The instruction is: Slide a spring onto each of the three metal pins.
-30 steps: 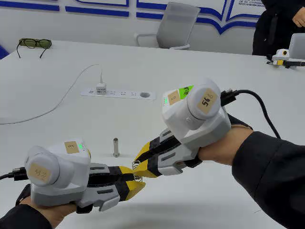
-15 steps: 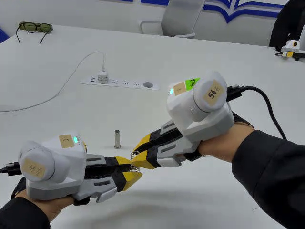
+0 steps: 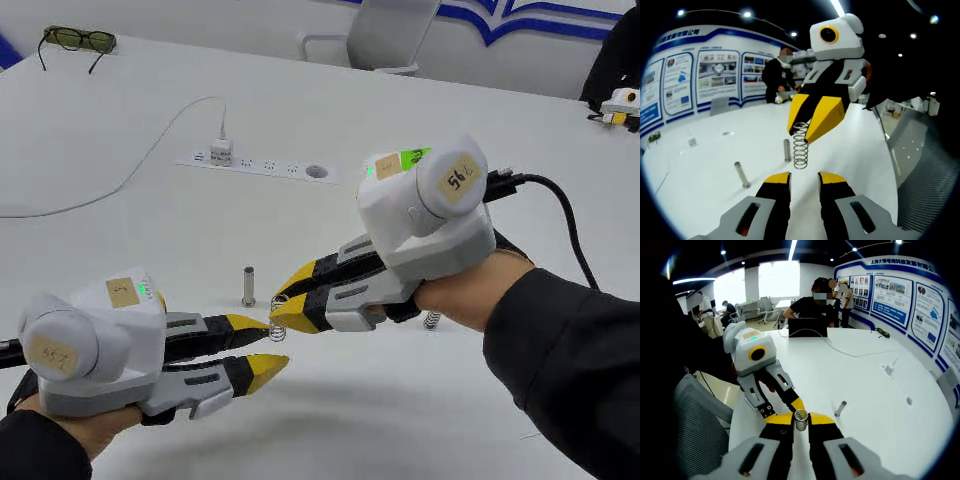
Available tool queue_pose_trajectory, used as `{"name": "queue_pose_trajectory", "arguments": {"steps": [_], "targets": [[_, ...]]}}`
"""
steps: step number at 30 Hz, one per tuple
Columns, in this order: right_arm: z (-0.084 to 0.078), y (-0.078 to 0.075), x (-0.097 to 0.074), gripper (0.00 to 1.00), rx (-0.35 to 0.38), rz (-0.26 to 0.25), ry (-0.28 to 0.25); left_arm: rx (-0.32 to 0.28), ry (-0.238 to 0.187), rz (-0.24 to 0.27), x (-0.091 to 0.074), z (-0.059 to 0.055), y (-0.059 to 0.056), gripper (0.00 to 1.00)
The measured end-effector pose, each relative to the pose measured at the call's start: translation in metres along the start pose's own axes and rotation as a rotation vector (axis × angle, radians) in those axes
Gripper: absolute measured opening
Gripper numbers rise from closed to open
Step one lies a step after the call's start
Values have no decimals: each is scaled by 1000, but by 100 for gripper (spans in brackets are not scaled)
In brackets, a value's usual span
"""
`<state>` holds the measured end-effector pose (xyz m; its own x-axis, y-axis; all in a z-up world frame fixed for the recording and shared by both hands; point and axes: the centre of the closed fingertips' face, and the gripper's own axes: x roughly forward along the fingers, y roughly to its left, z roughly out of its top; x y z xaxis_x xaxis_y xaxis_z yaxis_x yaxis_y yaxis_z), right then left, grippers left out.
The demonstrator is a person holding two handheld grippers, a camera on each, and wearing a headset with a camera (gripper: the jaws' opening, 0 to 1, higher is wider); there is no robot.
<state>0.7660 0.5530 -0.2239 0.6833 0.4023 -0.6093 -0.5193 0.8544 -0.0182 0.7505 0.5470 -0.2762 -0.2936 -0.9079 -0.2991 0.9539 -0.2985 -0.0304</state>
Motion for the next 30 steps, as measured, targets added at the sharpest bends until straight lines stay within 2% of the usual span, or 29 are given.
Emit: {"name": "queue_pose_trajectory", "arguments": {"steps": [8,14,19,22,30], "targets": [[15,-20,2,12,9,-45,-34,-23,-1,39,-9,-6,11,27],[21,-35,7,12,12,-77,-46,-31,-5,60,-12,-7,15,30],[27,-53,11,12,30,-119,-64,-38,-3,69,-13,-9,16,31],[28,-63,15,12,36,-146,-68,-41,-5,72,-14,-9,17,32],[28,-78,33,12,57,-164,-66,-50,-3,82,-17,-13,20,33]]}}
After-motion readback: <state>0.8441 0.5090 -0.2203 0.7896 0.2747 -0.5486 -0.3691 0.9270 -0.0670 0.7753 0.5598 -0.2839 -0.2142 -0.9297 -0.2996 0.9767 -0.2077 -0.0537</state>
